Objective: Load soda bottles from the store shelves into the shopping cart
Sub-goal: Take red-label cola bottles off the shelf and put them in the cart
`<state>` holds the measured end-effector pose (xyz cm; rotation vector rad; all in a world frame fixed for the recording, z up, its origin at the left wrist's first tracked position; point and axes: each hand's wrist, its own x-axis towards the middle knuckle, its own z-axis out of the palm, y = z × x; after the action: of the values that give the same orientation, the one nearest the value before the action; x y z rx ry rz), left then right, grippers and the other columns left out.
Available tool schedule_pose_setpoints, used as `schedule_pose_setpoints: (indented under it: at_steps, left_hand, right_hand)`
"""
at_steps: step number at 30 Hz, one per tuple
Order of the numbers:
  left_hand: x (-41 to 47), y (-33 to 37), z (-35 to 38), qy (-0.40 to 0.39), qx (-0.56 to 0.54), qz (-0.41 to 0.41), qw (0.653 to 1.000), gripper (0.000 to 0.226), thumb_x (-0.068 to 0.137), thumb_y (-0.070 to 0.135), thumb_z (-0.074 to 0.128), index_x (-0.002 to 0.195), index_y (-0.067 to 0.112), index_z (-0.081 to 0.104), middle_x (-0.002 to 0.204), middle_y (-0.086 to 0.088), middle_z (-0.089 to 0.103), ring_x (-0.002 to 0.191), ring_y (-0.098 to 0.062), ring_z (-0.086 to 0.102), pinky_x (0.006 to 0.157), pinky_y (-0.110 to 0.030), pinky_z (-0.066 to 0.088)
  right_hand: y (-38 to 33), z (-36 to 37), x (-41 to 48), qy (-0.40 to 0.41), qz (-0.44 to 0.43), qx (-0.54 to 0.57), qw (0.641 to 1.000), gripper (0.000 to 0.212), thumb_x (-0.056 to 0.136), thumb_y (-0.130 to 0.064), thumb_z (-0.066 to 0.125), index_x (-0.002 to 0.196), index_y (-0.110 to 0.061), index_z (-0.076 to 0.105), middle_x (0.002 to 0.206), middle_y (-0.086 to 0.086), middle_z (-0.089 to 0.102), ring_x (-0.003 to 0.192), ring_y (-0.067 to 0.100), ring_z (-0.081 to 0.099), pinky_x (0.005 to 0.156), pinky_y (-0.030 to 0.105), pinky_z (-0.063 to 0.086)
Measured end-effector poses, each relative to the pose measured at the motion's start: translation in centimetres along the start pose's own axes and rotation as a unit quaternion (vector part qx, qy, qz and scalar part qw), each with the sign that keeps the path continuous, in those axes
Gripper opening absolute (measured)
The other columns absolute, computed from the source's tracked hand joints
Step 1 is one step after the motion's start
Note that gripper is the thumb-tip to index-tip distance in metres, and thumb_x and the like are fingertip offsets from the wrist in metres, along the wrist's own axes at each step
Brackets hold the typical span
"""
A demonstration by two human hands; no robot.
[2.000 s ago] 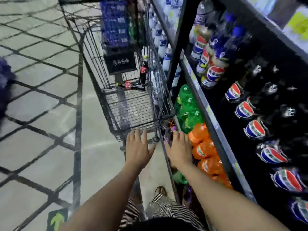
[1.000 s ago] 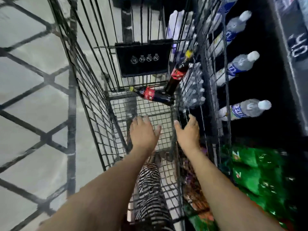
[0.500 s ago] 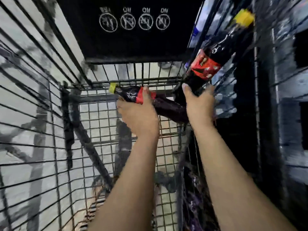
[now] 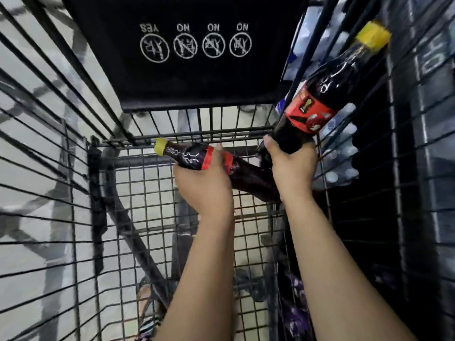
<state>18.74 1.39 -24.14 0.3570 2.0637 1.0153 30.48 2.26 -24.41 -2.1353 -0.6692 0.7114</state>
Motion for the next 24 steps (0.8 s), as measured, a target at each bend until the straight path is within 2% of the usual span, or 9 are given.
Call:
schedule_pose_setpoints:
  at_steps: [5, 9, 12, 15, 17, 20, 24]
  left_hand:
    - [-2.2, 1.5, -3.0, -0.059, 0.042, 0.12, 0.99, 0.056, 0.069, 0.043, 0.082, 0.112, 0.018, 0.057, 0.102, 0.005, 0.066, 0.095, -0.012, 0.064, 0.089, -0.029, 0.051]
    - [-4.2, 3.6, -7.6, -0.087, 0.089, 0.161, 0.979, 0.067, 0.065, 0.054, 0.078, 0.119, 0.021, 0.055, 0.106, 0.005, 0.066, 0.099, -0.016, 0.064, 0.092, -0.036, 0.051]
    - [-7.0, 6.4, -12.2, -0.107, 0.149, 0.187, 0.965, 0.068, 0.068, 0.046, 0.081, 0.125, 0.019, 0.053, 0.112, 0.003, 0.064, 0.105, -0.015, 0.061, 0.094, -0.028, 0.046]
    - [-10.3, 9.4, -17.0, -0.139, 0.191, 0.229, 0.944, 0.08, 0.068, 0.044, 0.081, 0.134, 0.015, 0.049, 0.118, -0.001, 0.063, 0.111, -0.019, 0.06, 0.098, -0.036, 0.047]
    - [-12.7, 11.2, -20.3, -0.179, 0.199, 0.254, 0.929, 0.086, 0.067, 0.042, 0.083, 0.139, 0.014, 0.045, 0.125, -0.005, 0.061, 0.116, -0.021, 0.057, 0.102, -0.033, 0.043]
    - [-16.4, 13.6, -25.1, -0.258, 0.212, 0.326, 0.885, 0.092, 0.066, 0.041, 0.084, 0.143, 0.013, 0.043, 0.131, -0.008, 0.057, 0.123, -0.02, 0.052, 0.1, -0.017, 0.031]
    - [-20.7, 15.9, -31.1, -0.356, 0.238, 0.427, 0.796, 0.09, 0.068, 0.04, 0.083, 0.144, 0.017, 0.041, 0.133, -0.001, 0.056, 0.123, -0.014, 0.049, 0.095, -0.012, 0.027]
  right_hand:
    - [-1.5, -1.5, -2.7, -0.004, -0.004, 0.005, 1.0, 0.041, 0.073, -0.027, 0.079, 0.106, -0.01, 0.061, 0.093, -0.004, 0.067, 0.087, 0.013, 0.064, 0.078, 0.023, 0.047]
    - [-3.3, -4.5, -7.1, -0.017, 0.021, -0.011, 1.0, 0.044, 0.072, -0.025, 0.08, 0.108, -0.012, 0.06, 0.097, -0.001, 0.066, 0.089, 0.014, 0.063, 0.077, 0.021, 0.045]
    - [-5.1, -7.5, -11.8, -0.025, 0.049, -0.022, 0.998, 0.05, 0.069, -0.029, 0.081, 0.11, -0.013, 0.058, 0.1, 0.002, 0.068, 0.092, 0.019, 0.066, 0.082, 0.029, 0.052]
    - [-8.0, -12.1, -17.9, -0.021, 0.066, -0.039, 0.997, 0.046, 0.071, -0.027, 0.081, 0.108, -0.009, 0.059, 0.098, 0.002, 0.066, 0.089, 0.017, 0.063, 0.074, 0.022, 0.044]
    - [-9.7, -15.3, -22.5, -0.009, 0.067, -0.057, 0.996, 0.046, 0.072, -0.026, 0.081, 0.108, -0.007, 0.059, 0.1, 0.007, 0.065, 0.088, 0.015, 0.059, 0.069, 0.018, 0.037]
    - [-11.0, -19.6, -29.5, 0.026, 0.084, -0.06, 0.994, 0.054, 0.07, -0.032, 0.081, 0.112, -0.006, 0.059, 0.106, 0.01, 0.067, 0.096, 0.021, 0.063, 0.071, 0.021, 0.039]
    - [-11.6, -24.1, -38.4, 0.086, 0.127, -0.077, 0.985, 0.057, 0.07, -0.04, 0.08, 0.11, -0.005, 0.059, 0.108, 0.016, 0.066, 0.102, 0.031, 0.062, 0.078, 0.032, 0.045]
